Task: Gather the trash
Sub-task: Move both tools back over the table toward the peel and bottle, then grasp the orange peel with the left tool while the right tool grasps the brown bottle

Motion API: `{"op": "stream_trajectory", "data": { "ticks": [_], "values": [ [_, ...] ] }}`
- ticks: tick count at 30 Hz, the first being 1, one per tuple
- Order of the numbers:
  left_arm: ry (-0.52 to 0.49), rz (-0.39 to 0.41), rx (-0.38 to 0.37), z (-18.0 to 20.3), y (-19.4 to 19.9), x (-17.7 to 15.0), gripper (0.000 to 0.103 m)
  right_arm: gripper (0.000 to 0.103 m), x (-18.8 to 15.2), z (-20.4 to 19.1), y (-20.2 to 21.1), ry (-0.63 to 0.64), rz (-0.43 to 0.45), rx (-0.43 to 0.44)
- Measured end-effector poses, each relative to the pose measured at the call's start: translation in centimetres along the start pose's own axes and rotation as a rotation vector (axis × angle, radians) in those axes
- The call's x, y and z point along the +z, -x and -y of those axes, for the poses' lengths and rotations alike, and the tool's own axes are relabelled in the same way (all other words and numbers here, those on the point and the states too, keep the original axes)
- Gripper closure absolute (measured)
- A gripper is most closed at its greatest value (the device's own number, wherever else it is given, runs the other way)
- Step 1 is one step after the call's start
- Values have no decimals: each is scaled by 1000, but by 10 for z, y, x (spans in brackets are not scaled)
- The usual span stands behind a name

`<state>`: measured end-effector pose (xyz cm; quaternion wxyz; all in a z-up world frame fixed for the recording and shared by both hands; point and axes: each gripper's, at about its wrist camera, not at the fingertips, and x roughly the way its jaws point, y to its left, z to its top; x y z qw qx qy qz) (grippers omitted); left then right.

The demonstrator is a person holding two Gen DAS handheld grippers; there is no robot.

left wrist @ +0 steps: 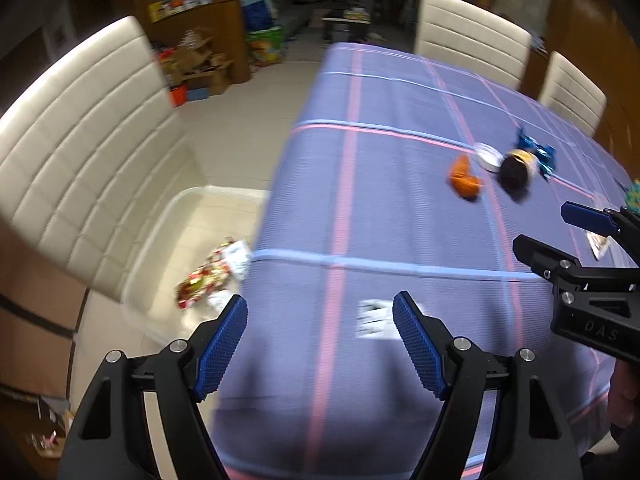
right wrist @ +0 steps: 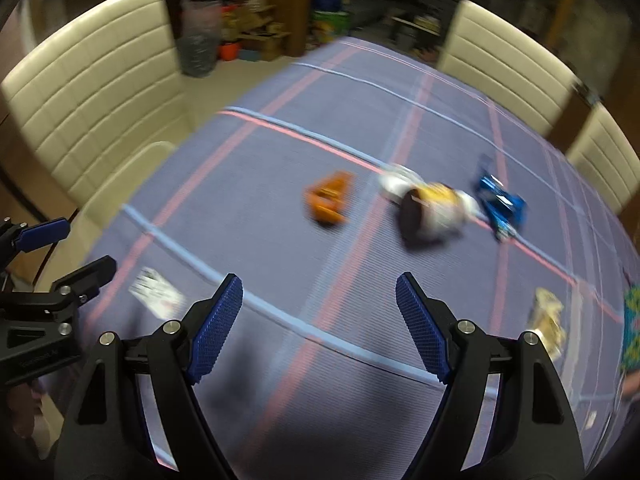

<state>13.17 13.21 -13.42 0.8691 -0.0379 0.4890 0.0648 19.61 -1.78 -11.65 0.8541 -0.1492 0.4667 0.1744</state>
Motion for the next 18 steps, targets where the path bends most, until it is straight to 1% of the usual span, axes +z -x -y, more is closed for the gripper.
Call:
{"op": "stream_trajectory", "data": {
  "ticks": [4,5,8,10,13,18],
  "values": [
    [-68,-6,-42,44,-5,10,30,25,-17,51,-3,-94,-19,-40],
    [-83,-6,-47,53,-6,12,30,25,-23,68,-4,-124,-25,-55],
    [-123,-4,-60,79,-10,18,30,25,-34,100,-6,-179,-35,-77],
    [-137,-6,-68,93,-13,22,30,25,-38,113,-8,-199,-36,-84],
    [-155,-13,-70,107,-20,29,30,25,-38,129,-12,-224,-35,-69],
    [-156,-31,-67,120,-39,48,30,23,-22,132,-20,-198,-16,-10]
  ]
}}
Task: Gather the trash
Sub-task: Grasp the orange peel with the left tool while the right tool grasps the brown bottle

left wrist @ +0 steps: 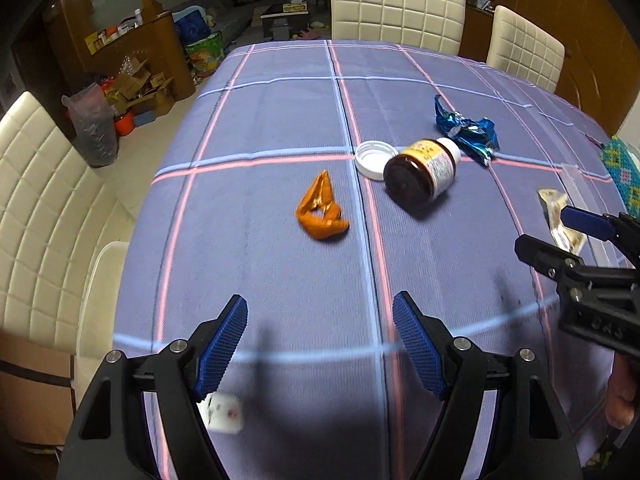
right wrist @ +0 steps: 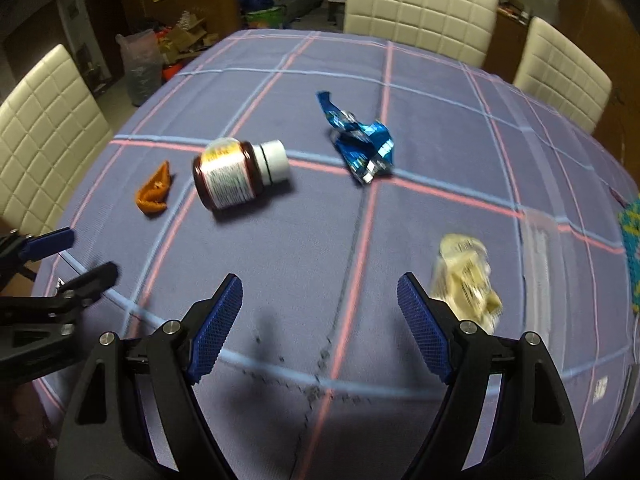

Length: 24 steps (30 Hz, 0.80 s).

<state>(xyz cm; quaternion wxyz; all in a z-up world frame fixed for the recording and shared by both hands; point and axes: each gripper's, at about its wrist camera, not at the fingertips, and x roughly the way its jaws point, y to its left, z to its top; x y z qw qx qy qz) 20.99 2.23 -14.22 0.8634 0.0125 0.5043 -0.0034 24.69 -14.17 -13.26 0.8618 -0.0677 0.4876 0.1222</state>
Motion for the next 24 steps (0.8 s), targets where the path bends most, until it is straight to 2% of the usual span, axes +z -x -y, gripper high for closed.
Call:
{"op": "stream_trajectory", "data": {
  "ticks": [4,14,21,24],
  "values": [
    [-6,-7,11,4,-17,16,30,16,16,-7,-8,35,7,41],
    [-3,-26,44,-4,-50,40,31,8,49,-21,-36,87,-13,109],
    [-4,-21,21,-15,-52,46,57,6,64,-34,-52,110,-22,109],
    [-6,-20,14,-19,-53,48,63,6,66,-36,-62,114,-35,105]
  ]
}}
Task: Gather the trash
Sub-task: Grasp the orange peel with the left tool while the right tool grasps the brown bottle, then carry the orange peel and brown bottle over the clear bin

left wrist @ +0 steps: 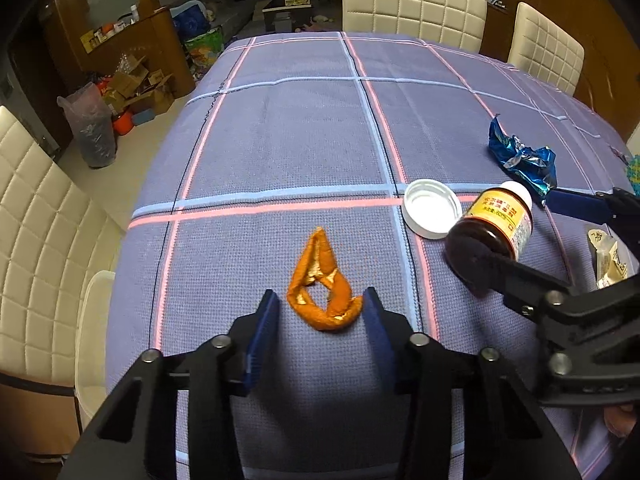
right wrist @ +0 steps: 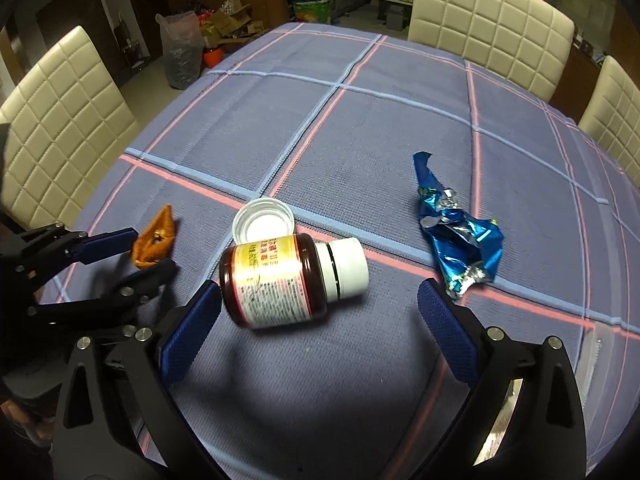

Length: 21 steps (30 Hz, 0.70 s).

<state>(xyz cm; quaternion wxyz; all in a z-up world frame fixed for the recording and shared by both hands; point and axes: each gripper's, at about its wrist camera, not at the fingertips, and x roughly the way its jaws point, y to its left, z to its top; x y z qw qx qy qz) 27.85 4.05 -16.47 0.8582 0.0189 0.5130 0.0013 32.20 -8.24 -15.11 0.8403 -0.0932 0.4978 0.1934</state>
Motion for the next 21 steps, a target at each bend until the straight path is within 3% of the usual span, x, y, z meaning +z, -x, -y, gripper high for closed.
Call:
{"op": "stream_trajectory", "data": {
  "ticks": [2,4,5,12,21],
  "values": [
    [-1,1,-7,-1,0,1,64,8,0,-1,-5,3,-8,1],
    [-5,4,-8,-1,0,1,64,28,-1,-1,-9,2,-19,7],
    [-8,5,-8,-1,0,1,66,33,-1,0,-12,0,-36,19],
    [-7,-2,-15,0,4,-3,75,33,-7,2,-9,-25,-37,4],
    [5,-9,-41,-7,24,-26,77,33,-22,-3,16,-22,-24,-22]
  ]
}}
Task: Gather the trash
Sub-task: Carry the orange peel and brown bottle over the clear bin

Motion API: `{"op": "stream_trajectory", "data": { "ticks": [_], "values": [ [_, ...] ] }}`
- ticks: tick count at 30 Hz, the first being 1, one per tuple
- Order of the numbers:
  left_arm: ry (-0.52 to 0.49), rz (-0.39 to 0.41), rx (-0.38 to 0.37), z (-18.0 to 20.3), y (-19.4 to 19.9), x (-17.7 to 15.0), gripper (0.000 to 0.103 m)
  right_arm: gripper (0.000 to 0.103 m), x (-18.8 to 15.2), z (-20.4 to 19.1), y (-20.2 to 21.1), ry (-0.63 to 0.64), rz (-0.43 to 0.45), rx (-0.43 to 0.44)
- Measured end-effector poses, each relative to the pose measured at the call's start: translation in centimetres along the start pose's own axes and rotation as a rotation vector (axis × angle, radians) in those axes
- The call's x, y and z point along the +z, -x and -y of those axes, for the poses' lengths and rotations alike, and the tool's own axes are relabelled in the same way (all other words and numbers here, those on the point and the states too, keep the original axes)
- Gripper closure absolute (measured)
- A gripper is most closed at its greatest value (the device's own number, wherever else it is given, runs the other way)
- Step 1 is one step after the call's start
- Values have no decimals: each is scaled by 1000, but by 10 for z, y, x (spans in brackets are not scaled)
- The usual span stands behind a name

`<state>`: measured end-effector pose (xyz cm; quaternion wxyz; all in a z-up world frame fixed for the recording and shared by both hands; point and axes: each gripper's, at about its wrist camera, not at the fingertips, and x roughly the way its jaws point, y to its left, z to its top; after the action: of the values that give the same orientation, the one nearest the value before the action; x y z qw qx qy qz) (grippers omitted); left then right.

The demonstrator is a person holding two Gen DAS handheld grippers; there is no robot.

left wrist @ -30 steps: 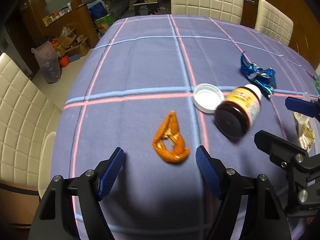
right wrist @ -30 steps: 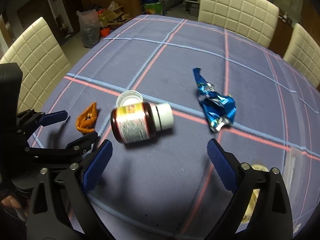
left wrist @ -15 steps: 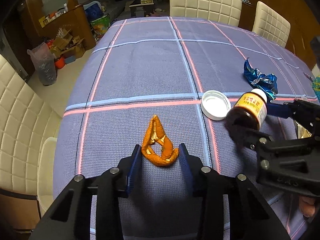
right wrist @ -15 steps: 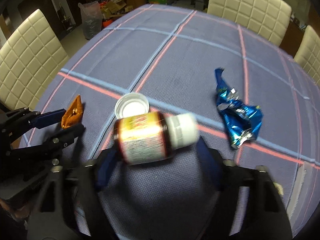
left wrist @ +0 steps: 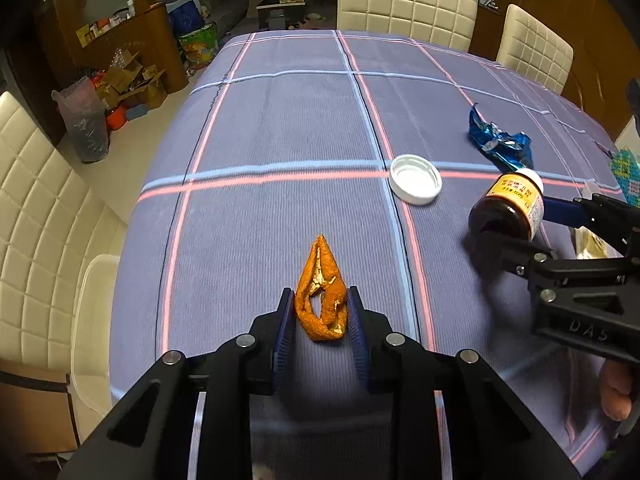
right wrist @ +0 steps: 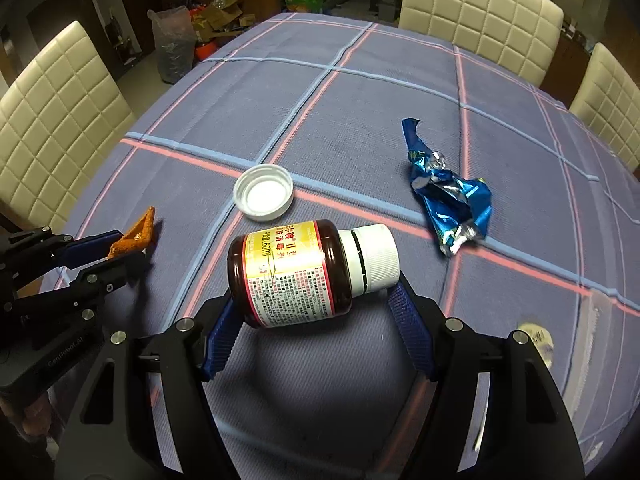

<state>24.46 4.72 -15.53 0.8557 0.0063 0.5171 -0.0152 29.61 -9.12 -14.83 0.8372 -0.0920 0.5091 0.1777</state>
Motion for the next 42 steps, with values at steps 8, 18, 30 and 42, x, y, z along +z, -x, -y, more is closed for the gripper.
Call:
{"op": "stream_trajectory", "data": {
  "ticks": [8,18,30,42],
  "values": [
    [-5,21,21,-7,27,-29,77,33,-21,-18,28,25,4,2],
    [23,54,55,-30,61,-65,77,33,-47,-55,54,80,16,-20],
    [62,95,90,-66,97,-105,77,33,-64,-115,78,180,32,-27],
    [162,85,117,-121,100,-131,77,33,-57,-187,66,298,-3,-1]
  ]
}}
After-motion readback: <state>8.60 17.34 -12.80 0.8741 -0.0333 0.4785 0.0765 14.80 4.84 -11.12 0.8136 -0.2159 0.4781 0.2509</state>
